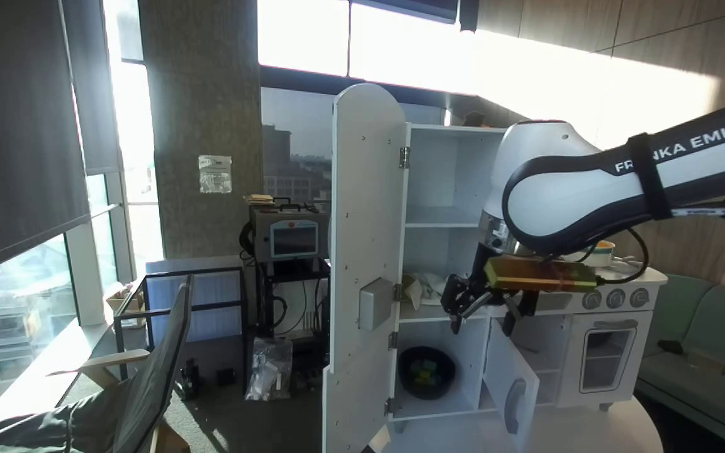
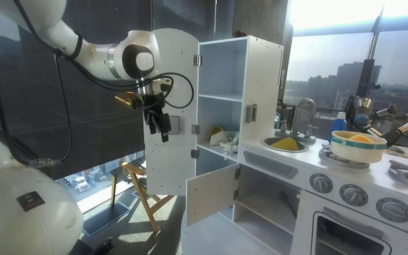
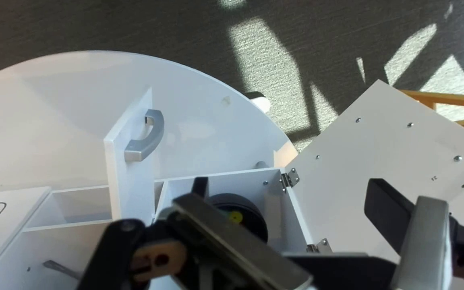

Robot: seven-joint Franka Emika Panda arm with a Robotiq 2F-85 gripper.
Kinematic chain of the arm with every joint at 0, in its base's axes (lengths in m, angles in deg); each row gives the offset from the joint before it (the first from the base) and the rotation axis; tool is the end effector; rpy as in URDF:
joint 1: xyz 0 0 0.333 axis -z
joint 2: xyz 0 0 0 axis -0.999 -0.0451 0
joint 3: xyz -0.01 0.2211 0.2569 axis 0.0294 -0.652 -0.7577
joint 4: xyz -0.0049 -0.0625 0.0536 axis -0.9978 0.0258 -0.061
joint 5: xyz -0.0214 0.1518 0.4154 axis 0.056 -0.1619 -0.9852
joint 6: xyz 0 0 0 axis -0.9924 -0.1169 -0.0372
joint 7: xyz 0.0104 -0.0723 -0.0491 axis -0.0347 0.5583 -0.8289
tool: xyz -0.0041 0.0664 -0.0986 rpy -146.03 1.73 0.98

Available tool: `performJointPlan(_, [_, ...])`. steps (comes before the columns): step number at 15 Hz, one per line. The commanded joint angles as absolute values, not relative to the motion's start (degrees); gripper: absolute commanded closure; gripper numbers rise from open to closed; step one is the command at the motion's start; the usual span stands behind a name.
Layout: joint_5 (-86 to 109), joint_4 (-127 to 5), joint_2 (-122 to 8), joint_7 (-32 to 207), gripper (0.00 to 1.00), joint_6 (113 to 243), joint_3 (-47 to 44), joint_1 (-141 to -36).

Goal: Take the yellow cup out of the sink

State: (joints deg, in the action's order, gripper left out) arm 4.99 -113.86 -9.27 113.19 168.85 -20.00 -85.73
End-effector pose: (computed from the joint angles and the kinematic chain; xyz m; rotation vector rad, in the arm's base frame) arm 0.4250 0.1015 0.4586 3.0661 -0.5456 0.3191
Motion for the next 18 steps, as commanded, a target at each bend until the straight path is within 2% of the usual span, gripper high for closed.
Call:
performJointPlan(1, [7.2, -115.6, -3.9, 118.0, 0.00, 169.8, -18.8, -83.7])
performJointPlan(8, [6.7, -119.8, 6.8, 121.1, 0.00, 171.4, -15.4, -80.5])
performJointPlan(9, [6.7, -117.1, 2.2, 119.3, 0.00, 169.0, -16.0, -81.3])
performJointPlan(16, [6.7, -117.6, 2.2, 119.3, 0.00, 168.7, -16.1, -81.2])
performJointPlan(18, [10.0, -116.2, -0.9, 122.6, 0.00, 171.0, -17.5, -77.2])
